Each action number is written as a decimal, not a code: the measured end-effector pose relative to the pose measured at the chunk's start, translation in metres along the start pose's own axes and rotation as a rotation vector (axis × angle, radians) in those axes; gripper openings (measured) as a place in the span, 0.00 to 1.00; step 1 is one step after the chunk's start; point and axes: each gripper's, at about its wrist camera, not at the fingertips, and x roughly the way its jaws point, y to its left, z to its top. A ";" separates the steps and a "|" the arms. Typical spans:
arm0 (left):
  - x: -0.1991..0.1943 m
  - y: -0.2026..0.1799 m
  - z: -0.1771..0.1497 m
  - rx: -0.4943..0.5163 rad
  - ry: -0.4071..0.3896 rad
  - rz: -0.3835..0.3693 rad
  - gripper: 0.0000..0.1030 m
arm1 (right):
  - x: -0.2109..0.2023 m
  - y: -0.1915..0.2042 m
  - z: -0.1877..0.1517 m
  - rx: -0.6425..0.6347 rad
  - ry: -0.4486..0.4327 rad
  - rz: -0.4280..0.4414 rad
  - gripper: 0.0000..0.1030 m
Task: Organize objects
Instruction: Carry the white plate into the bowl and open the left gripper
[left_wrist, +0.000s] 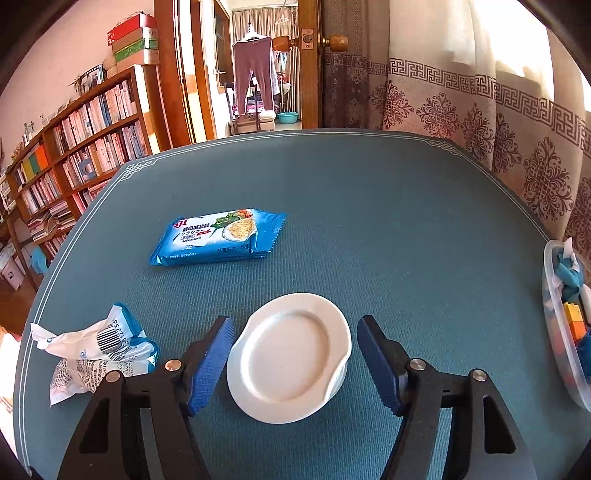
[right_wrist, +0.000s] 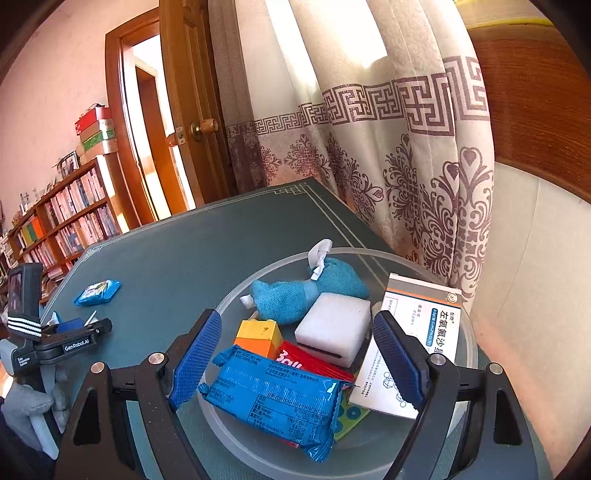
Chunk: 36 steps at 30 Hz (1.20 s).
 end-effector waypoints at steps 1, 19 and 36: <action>0.000 0.002 0.000 -0.011 -0.001 -0.001 0.71 | 0.000 0.000 0.000 0.000 0.001 0.002 0.83; -0.019 -0.021 0.000 0.017 -0.020 -0.124 0.67 | 0.001 0.003 -0.007 0.000 0.016 0.019 0.83; -0.047 -0.142 0.004 0.193 -0.031 -0.401 0.67 | 0.000 -0.028 -0.004 0.054 0.014 -0.034 0.83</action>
